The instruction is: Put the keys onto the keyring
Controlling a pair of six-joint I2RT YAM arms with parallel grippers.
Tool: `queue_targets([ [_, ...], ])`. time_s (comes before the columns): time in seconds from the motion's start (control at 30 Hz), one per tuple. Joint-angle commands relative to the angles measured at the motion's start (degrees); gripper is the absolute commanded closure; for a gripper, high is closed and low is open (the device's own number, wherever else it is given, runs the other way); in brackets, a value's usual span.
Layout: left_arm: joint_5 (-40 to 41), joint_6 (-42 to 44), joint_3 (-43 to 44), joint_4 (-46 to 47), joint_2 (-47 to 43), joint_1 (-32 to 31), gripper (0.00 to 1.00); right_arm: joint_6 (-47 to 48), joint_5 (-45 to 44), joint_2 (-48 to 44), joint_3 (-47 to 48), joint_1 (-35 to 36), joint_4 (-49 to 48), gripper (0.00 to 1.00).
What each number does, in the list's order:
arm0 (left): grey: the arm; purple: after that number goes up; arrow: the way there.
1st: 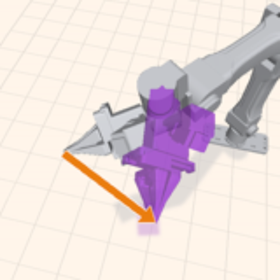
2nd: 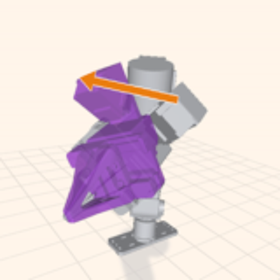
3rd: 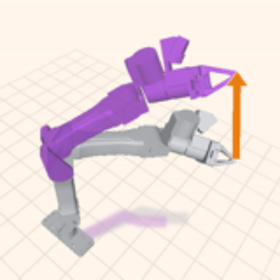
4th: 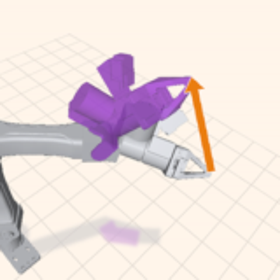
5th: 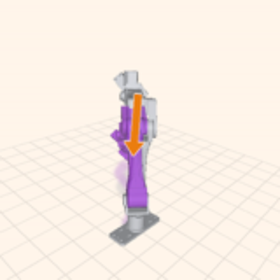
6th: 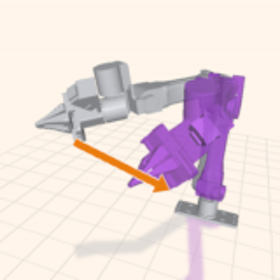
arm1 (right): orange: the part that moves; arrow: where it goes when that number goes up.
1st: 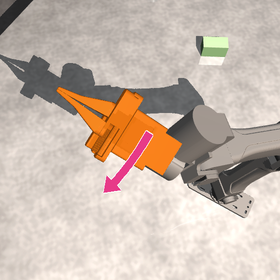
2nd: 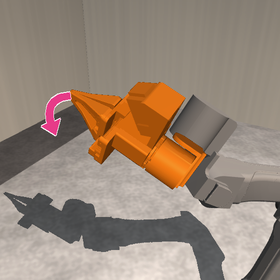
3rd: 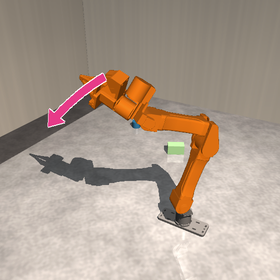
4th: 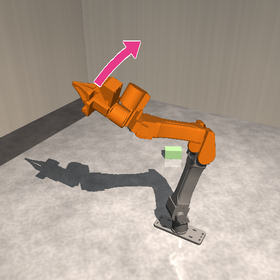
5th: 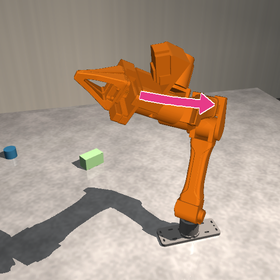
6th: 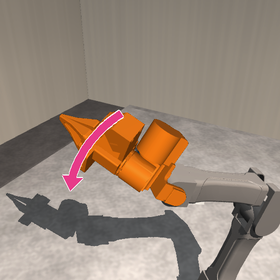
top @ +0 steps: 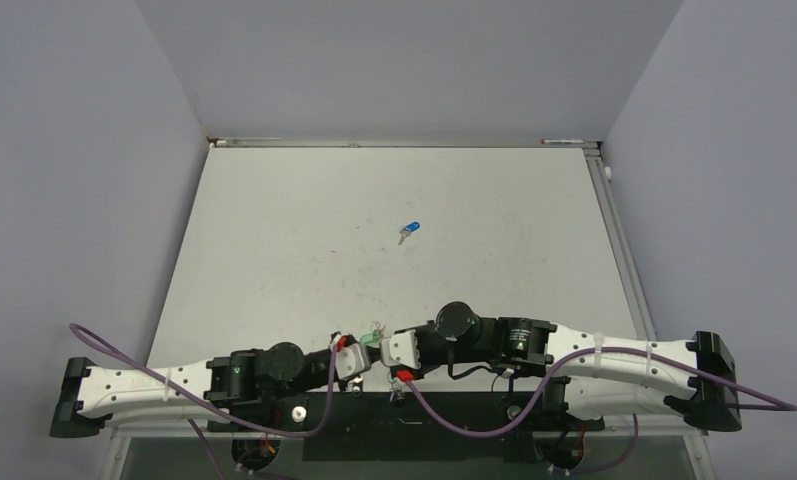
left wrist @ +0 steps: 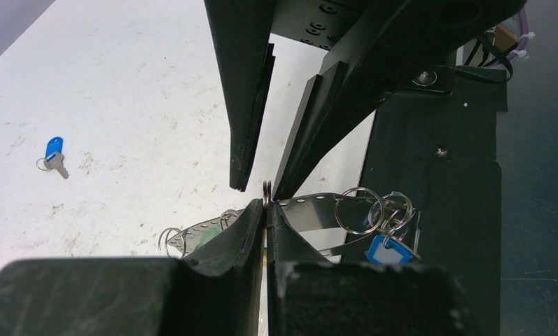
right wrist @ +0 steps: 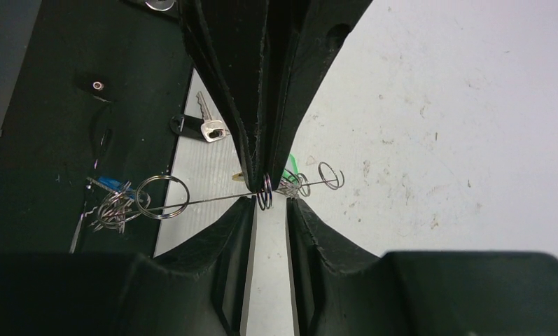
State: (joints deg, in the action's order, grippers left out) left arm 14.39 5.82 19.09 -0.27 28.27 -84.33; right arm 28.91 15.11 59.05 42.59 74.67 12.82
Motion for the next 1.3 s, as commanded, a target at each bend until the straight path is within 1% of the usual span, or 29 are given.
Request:
queue_targets([
  [0.0, 0.37, 0.59, 1.56, 3.89, -0.13, -0.39, 1.0, -0.67, 1.45, -0.41, 1.67, 0.22, -3.4, 0.77],
  [0.2, -0.88, 0.74, 1.05, 5.06, -0.55, -0.39, 1.0, -0.71, 1.91, 0.06, 1.32, 0.28, -3.75, 0.83],
  [0.3, -1.42, 0.85, 1.03, 5.19, -0.92, -0.39, 1.0, -0.52, 1.68, 0.59, 1.03, 0.25, -3.78, 0.94],
  [0.5, -2.11, 0.79, 0.38, 5.88, -1.33, -0.39, 1.0, -0.37, -0.6, -0.12, -0.42, 0.14, -6.12, 0.95],
  [0.57, -1.42, 0.49, -0.02, 6.25, -1.63, -0.39, 0.93, -0.35, -1.57, -0.68, -0.72, 0.04, -6.57, 0.95],
  [0.6, -1.13, 0.28, -0.28, 6.47, -1.95, -0.39, 0.88, -0.31, -1.91, -0.99, -0.87, 0.0, -6.72, 0.95],
  [0.63, -1.02, 0.24, -0.55, 6.69, -2.36, -0.39, 0.79, -0.29, -2.17, -1.42, -1.04, -0.12, -7.0, 0.95],
  [0.7, -0.54, 0.11, -1.01, 6.94, -3.23, -0.39, 0.71, -0.42, -2.69, -2.23, -1.48, -0.22, -7.69, 0.95],
  [0.77, -0.11, -0.06, -1.15, 6.89, -3.87, -0.39, 0.67, -0.46, -3.04, -2.8, -1.63, -0.24, -7.82, 0.95],
  [0.93, 0.17, -0.6, -0.88, 6.03, -4.12, -0.48, 0.61, -0.39, -4.1, -3.94, -1.76, -0.39, -8.16, 0.95],
  [1.07, 1.74, -1.46, -1.32, 5.55, -5.94, -0.52, 0.61, -0.63, -4.92, -5.95, -2.35, -0.37, -9.28, 0.95],
  [1.27, 2.2, -1.58, -5.31, 8.62, -12.25, -0.48, 0.71, -1.33, -4.12, -8.06, -3.01, -0.32, -10.39, 0.95],
])
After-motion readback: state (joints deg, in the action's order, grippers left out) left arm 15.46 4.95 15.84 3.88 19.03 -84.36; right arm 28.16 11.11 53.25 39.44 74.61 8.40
